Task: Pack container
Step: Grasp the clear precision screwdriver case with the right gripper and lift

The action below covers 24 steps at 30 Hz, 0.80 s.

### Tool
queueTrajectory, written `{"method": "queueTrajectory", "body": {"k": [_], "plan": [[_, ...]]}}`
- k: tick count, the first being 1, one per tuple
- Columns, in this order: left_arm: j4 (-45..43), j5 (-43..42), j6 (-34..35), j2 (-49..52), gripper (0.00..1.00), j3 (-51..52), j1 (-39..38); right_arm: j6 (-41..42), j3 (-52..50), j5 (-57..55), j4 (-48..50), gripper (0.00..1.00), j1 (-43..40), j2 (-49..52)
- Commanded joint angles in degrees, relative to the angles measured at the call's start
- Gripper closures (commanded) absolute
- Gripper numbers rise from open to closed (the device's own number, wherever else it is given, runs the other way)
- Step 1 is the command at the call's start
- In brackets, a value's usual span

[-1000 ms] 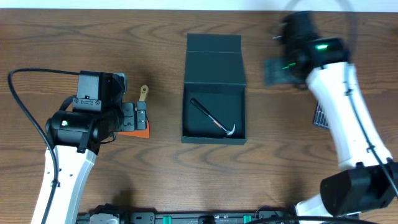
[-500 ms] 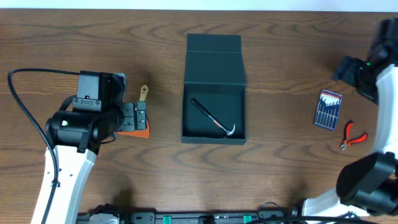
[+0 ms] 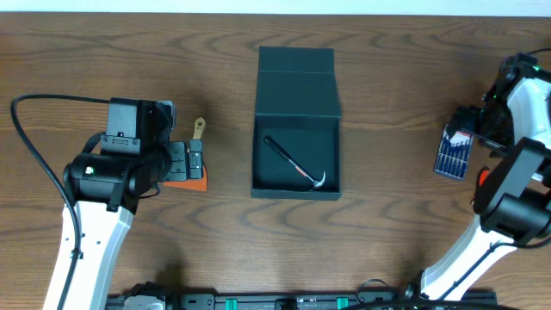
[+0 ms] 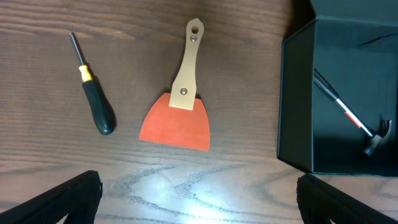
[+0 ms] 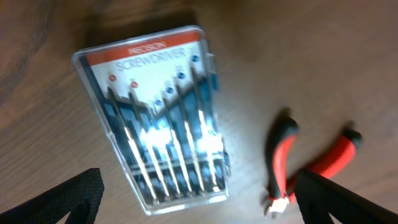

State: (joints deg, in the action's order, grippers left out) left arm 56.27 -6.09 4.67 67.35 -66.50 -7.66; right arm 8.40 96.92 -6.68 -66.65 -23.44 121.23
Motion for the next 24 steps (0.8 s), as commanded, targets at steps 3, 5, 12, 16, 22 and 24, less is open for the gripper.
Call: {"method": "queueTrajectory", "body": {"k": [3,5,12,16,22,24], "plan": [[-0.7,-0.4,-0.3,0.1,0.02,-1.0,-0.1,-3.5,0.5,1.2,1.7,0.01,1.0,3.0],[-1.0,-0.4,-0.3,0.1,0.02,-1.0,-0.1,-4.4,0.5,1.9,2.1,0.01,1.1,3.9],[-1.8,-0.4,-0.3,0.1,0.02,-1.0,-0.1,-5.3,0.4,2.6,2.8,0.01,1.2,6.6],[-1.8,-0.4,-0.3,0.1,0.02,-1.0,-0.1,-5.6,0.4,2.7,3.2,0.01,1.2,7.5],[-1.7,-0.4,-0.3,0.1,0.02,-1.0,-0.1,-7.3,0.4,3.5,2.8,0.01,1.2,9.1],[-1.7,-0.4,-0.3,0.1,0.01,-1.0,-0.1,-8.5,0.3,4.7,2.8,0.03,1.2,9.5]]}}
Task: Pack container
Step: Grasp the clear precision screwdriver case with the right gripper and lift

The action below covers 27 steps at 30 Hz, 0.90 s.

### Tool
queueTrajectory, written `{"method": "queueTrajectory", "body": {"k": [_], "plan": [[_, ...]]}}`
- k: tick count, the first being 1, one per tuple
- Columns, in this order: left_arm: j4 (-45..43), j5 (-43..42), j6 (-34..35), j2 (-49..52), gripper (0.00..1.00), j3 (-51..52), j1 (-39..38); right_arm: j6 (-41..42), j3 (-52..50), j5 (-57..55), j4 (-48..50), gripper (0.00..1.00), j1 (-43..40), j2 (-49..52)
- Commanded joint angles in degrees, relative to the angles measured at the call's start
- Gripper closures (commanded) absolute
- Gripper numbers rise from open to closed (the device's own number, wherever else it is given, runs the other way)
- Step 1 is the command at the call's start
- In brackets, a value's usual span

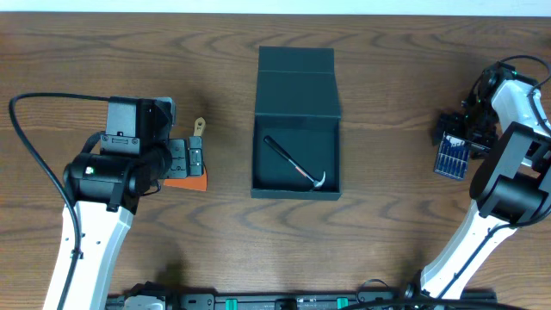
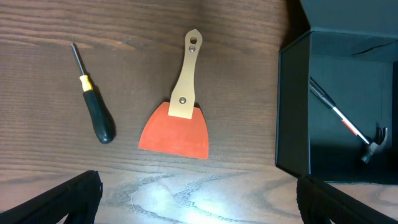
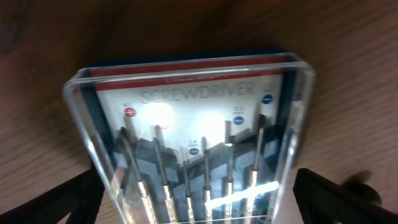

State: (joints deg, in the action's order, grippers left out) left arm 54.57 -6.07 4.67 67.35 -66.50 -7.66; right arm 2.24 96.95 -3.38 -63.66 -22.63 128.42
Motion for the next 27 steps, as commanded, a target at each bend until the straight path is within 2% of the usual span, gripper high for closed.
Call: {"method": "queueTrajectory", "body": {"k": [1,15,25,27], "plan": [[0.0,-0.4,-0.3,0.1,0.02,-1.0,-0.1,-2.3,0.2,1.8,-0.2,0.04,0.4,2.5],[0.0,-0.4,-0.3,0.1,0.01,-1.0,-0.1,-2.3,-0.4,2.0,-0.7,0.27,0.5,2.5],[0.0,-0.4,-0.3,0.1,0.02,-1.0,-0.1,-2.3,-0.4,1.9,-1.5,0.4,0.5,2.5],[0.0,-0.4,-0.3,0.1,0.01,-1.0,-0.1,-2.3,-0.4,1.9,-1.7,0.46,0.5,2.5]]}}
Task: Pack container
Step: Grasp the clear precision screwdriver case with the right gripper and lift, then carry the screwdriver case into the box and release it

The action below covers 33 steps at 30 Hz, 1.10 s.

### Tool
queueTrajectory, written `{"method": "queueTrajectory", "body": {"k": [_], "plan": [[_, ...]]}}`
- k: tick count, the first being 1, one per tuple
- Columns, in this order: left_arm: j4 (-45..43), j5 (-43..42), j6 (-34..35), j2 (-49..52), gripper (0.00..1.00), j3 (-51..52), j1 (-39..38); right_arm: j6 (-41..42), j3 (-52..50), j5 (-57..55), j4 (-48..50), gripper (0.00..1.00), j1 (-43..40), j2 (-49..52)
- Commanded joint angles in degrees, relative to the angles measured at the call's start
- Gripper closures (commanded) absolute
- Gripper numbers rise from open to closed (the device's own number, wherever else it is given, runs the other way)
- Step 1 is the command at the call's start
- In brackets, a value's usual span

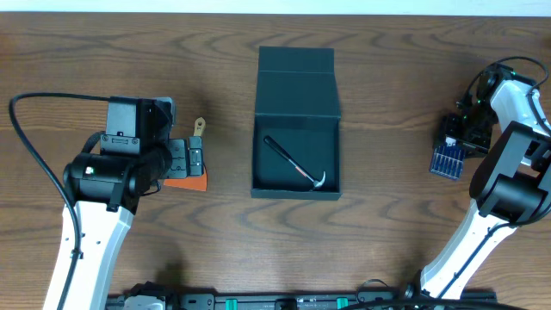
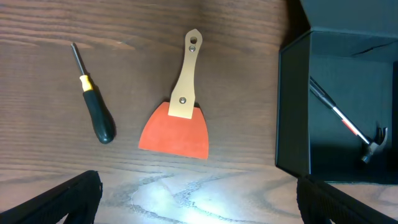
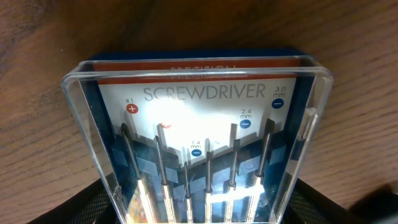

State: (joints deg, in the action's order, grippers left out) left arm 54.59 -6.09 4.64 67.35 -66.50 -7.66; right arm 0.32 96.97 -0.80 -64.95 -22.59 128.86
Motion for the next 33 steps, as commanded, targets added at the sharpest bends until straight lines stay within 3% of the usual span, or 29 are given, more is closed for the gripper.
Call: {"method": "queueTrajectory", "body": {"k": [1,3,5,7,9,16,22,33], "plan": [[0.0,-0.4,-0.3,0.1,0.02,-1.0,-0.1,-0.4,-0.4,-0.6,-0.5,0.5,0.5,2.1],[0.0,-0.4,-0.3,0.1,0.02,-1.0,-0.1,-0.4,-0.4,-0.6,-0.6,0.58,0.5,2.1],[0.0,-0.4,-0.3,0.1,0.02,-1.0,-0.1,-0.4,-0.4,-0.6,-0.6,0.71,0.5,2.1],[0.0,-0.4,-0.3,0.1,0.02,-1.0,-0.1,-0.1,-0.4,-0.6,-0.9,0.89,0.5,2.1],[0.0,-0.3,-0.3,0.1,0.01,-1.0,-0.1,-0.2,-0.3,-0.6,-1.6,0.99,0.6,2.0],[0.0,-0.3,-0.3,0.1,0.02,-1.0,-0.1,-0.2,0.0,-0.6,-3.6,0.99,2.4,-1.4],[0.7,-0.3,-0.3,0.1,0.01,-1.0,-0.1,-2.8,0.1,-0.6,-4.7,0.99,8.2,-10.4],[3.9,5.9,2.0,0.0,0.02,-1.0,2.1,-15.9,0.1,-0.2,-5.1,0.99,31.3,-29.4]]}}
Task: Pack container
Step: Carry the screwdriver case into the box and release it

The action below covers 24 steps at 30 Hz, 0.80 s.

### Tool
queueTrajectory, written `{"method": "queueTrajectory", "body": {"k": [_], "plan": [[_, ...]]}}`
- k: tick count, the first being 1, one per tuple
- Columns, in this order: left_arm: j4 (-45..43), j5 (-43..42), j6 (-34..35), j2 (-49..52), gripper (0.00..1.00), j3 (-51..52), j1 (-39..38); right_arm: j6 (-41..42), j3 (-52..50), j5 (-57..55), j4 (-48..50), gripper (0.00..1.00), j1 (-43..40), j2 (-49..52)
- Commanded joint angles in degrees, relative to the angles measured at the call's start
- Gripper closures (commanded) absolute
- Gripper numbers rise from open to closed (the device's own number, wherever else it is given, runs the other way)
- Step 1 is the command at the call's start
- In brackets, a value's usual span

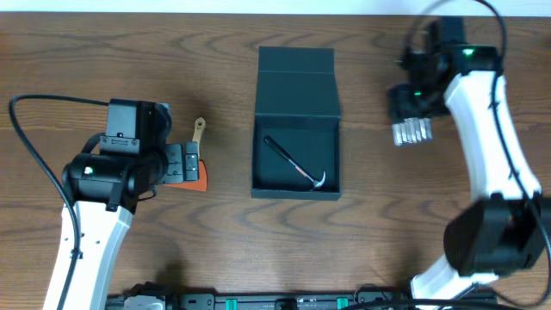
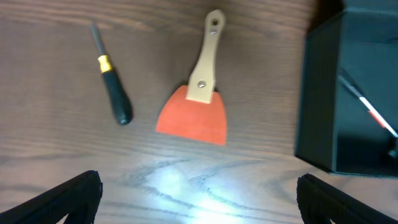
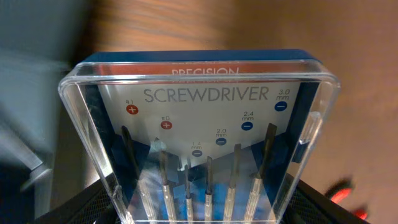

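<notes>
The black box [image 1: 297, 185] stands open at the table's middle, its lid [image 1: 295, 82] folded back and a small hammer [image 1: 294, 165] lying inside. My right gripper [image 1: 411, 110] is shut on the clear screwdriver set case [image 1: 411, 131], held above the table just right of the box; in the right wrist view the case [image 3: 199, 124] fills the frame between my fingers [image 3: 311, 199]. My left gripper [image 2: 199, 208] hangs open over the orange scraper [image 2: 194, 118], with a black-handled screwdriver [image 2: 113, 98] to its left.
Something red, the pliers [image 3: 341, 188], shows blurred on the table under the case. The box wall [image 2: 320, 106] stands right of the scraper. My left arm [image 1: 103, 185] covers part of the scraper and the screwdriver from overhead.
My right gripper has left the table's far right edge with the screwdriver set and now holds it raised beside the box's right side. The left gripper has shifted slightly and stays open.
My right gripper first stood open above the screwdriver set lying by the red pliers. It was then lower over the case, then had its fingers around it. Now it holds the case in the air near the box. The left gripper stayed open over the scraper throughout.
</notes>
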State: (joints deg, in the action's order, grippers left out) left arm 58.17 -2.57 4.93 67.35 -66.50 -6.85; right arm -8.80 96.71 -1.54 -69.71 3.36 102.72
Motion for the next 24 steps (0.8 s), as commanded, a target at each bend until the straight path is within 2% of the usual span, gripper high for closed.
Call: {"method": "queueTrajectory", "body": {"k": [1,6,11,18,24], "plan": [[0.5,2.4,2.6,-0.1,0.01,-1.0,2.1,-8.5,0.4,0.5,-0.3,0.99,8.3,-4.4],[1.2,2.4,3.4,-0.1,0.02,-1.0,5.2,-16.1,0.4,0.5,-0.1,0.99,21.0,-6.2],[1.4,2.4,3.4,-0.7,0.02,-1.0,8.9,-17.0,0.4,0.5,2.1,0.99,29.2,-4.2],[1.4,2.3,3.4,-2.2,0.02,-1.0,13.8,-17.9,0.4,0.6,5.1,0.99,31.1,-0.7],[1.4,2.1,3.4,-2.4,0.02,-1.0,15.5,-27.8,0.3,3.5,5.0,0.99,30.4,4.6]]}}
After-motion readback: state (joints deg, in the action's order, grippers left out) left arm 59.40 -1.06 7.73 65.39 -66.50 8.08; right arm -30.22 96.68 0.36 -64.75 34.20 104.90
